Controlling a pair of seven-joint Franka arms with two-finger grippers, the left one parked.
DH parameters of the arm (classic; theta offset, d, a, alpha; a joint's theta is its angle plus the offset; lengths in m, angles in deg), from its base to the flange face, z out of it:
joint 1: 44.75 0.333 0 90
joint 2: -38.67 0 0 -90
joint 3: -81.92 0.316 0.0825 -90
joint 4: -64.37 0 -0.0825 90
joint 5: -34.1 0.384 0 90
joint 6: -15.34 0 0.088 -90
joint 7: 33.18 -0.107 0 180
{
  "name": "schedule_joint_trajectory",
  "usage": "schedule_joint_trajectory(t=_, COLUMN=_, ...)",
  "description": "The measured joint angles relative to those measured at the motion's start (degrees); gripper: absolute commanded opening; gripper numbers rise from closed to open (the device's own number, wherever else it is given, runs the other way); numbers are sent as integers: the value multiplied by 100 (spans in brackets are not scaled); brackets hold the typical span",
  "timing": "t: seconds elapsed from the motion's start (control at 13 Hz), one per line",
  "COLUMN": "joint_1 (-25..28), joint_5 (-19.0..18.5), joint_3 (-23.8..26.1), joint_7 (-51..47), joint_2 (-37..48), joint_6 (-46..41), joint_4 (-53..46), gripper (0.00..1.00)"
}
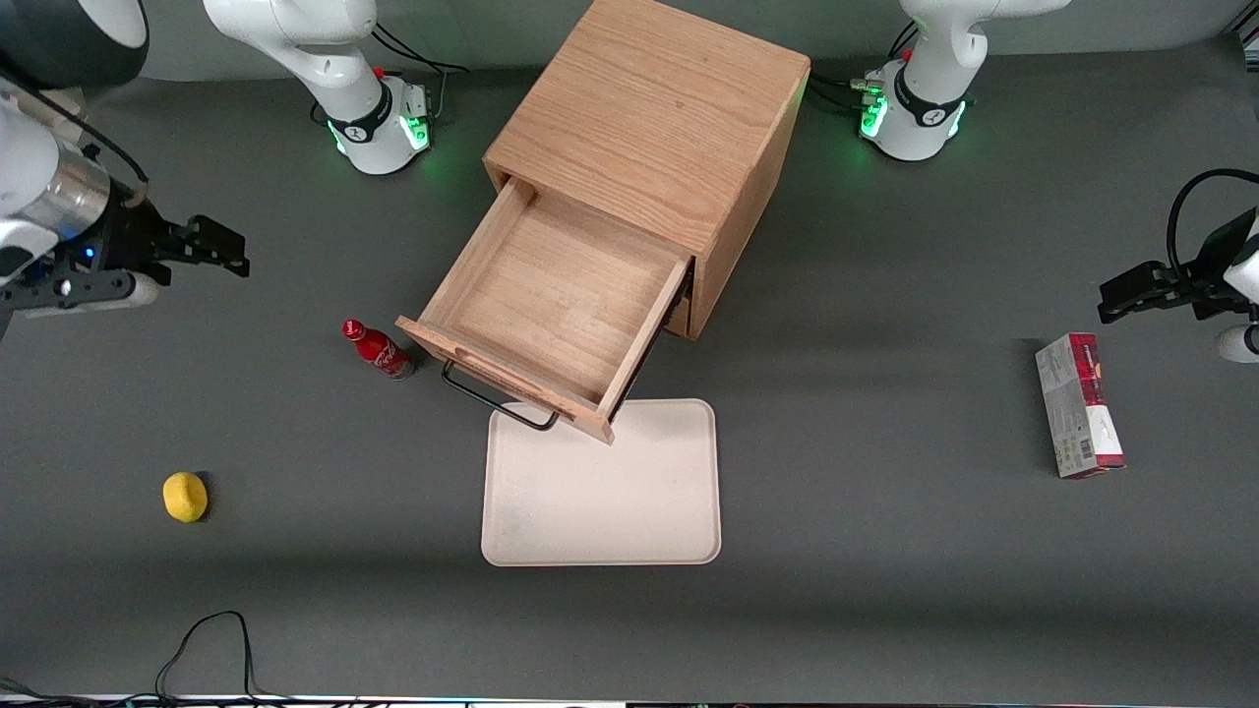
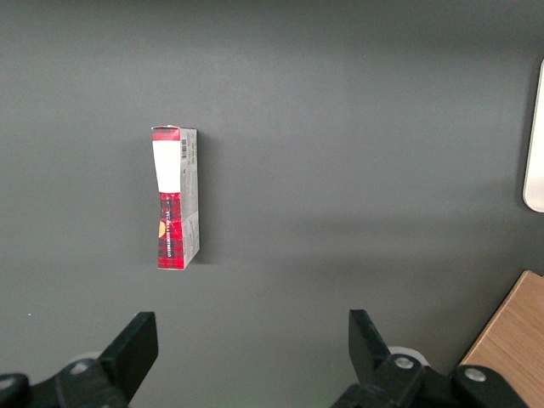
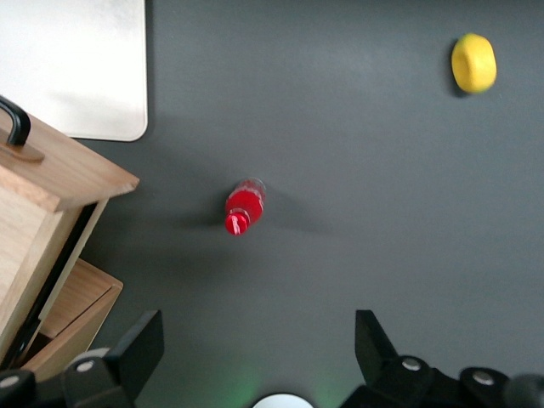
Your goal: Open upper drawer
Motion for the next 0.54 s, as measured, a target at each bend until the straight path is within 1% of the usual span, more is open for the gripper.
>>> schedule_joint_trajectory(t=0.31, joint_1=-1, joint_5=0, joint_3=-128, joint_7=-6, joint_2=384, joint_6=-61, joint_4=248, gripper=100)
schedule_joint_trajectory(t=0.54, joint_1=2, joint_5=-119, joint_3=-105, joint_7=-107, joint_2=404, joint_6=-56, joint_4=267, gripper=100)
